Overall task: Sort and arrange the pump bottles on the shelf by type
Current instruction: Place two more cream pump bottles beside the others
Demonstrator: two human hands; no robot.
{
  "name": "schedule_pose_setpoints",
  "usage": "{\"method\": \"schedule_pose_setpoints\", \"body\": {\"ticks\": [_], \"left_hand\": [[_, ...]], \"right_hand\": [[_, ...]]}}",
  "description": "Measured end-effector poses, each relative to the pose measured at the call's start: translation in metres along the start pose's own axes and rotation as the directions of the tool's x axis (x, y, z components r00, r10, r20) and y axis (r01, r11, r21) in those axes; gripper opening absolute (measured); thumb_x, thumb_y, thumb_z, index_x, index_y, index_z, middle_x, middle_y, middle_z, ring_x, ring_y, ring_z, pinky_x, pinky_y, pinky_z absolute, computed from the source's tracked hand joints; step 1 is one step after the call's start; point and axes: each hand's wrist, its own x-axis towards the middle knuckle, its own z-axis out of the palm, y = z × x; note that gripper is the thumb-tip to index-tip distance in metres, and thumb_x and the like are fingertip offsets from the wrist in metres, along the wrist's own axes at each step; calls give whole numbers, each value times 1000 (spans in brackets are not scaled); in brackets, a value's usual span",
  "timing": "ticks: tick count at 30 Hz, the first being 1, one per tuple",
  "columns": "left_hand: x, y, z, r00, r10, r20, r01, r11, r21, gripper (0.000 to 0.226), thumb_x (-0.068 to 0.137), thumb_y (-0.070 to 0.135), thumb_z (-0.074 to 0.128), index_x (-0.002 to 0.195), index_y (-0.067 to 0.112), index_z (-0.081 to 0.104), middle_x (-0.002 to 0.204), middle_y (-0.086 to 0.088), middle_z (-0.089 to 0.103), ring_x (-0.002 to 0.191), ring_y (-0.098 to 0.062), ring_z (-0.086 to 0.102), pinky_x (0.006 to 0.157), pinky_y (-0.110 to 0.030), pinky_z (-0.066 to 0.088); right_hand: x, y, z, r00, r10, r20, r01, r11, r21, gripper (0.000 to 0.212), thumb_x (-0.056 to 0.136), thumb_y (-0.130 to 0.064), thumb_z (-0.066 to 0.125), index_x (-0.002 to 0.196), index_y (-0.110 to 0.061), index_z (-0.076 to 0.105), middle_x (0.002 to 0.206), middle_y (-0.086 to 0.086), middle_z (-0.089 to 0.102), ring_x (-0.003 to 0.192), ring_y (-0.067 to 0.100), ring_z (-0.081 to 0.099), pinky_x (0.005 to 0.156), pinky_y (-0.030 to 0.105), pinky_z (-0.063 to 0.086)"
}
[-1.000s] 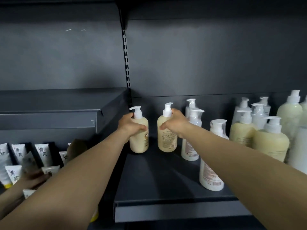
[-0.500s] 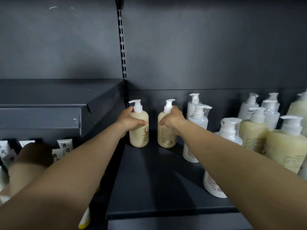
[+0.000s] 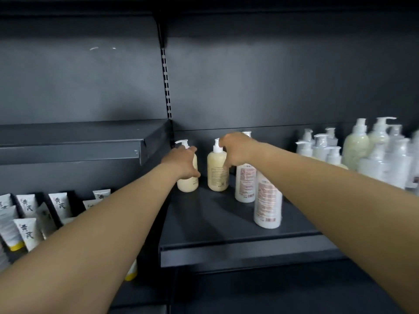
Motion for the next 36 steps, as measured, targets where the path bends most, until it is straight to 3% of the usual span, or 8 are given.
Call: {"method": "schedule_pose_setpoints", "body": {"ticks": [4,8,12,19,23,27,32,36], "left_hand": [[-52,28,-31,998,65,-7,-65,995,79,86,73,42,70,144,22,26,148,-10,32,135,-30,32,106,-45,38],[-99,54,-52,994,112,-2,-112,992,65,88,71,44,73,143,22,28,141,-10,39,131,-31,37,104,-45,40],[-133,82,-70,988,155,0,-154,984,93,87,72,43,72,143,21,28,139,-11,40,129,-32,39,102,-44,40],[-162,136,-87,975,214,-50,-217,975,-53,77,73,39,73,138,19,36,137,-9,43,127,-29,43,102,-40,41],[-154,172,-71,962,259,-89,-272,942,-196,81,74,37,73,142,19,32,145,-7,38,134,-25,36,109,-36,34],[-137,213,-43,958,277,-76,-287,920,-268,78,77,32,70,143,18,30,147,-8,34,135,-24,35,106,-33,32],[-96,251,-1,983,186,-7,-174,908,-380,73,79,27,69,141,14,31,143,-10,38,128,-25,43,100,-31,38],[-54,270,30,999,29,30,-7,821,-572,66,85,29,62,141,12,31,144,-11,39,130,-25,42,100,-30,37]], "right_hand": [[-64,0,-27,996,-76,-43,70,989,-132,61,75,-38,75,126,-12,54,118,7,61,107,27,56,88,36,49],[-123,1,-45,999,-41,11,43,974,-221,73,72,-48,73,133,-17,49,128,5,56,119,28,50,92,38,44],[-170,12,-60,1000,12,26,-7,979,-201,76,73,-49,72,138,-21,43,134,4,51,126,29,42,98,41,40],[-228,60,-80,992,121,-32,-121,992,-26,79,75,-43,74,142,-18,38,137,6,48,127,29,41,97,36,40],[-245,107,-75,977,201,-69,-188,968,166,77,75,-36,77,139,-15,40,138,7,49,122,27,48,87,28,37],[-248,156,-58,965,258,-55,-234,933,275,82,75,-32,78,142,-16,34,142,8,45,123,26,49,91,29,39],[-221,205,-25,961,276,-18,-238,859,453,93,74,-29,79,147,-16,23,146,7,41,128,25,45,98,31,39],[-183,233,9,963,268,19,-221,753,620,93,76,-29,77,148,-16,19,147,6,37,130,23,43,84,21,40]]}}
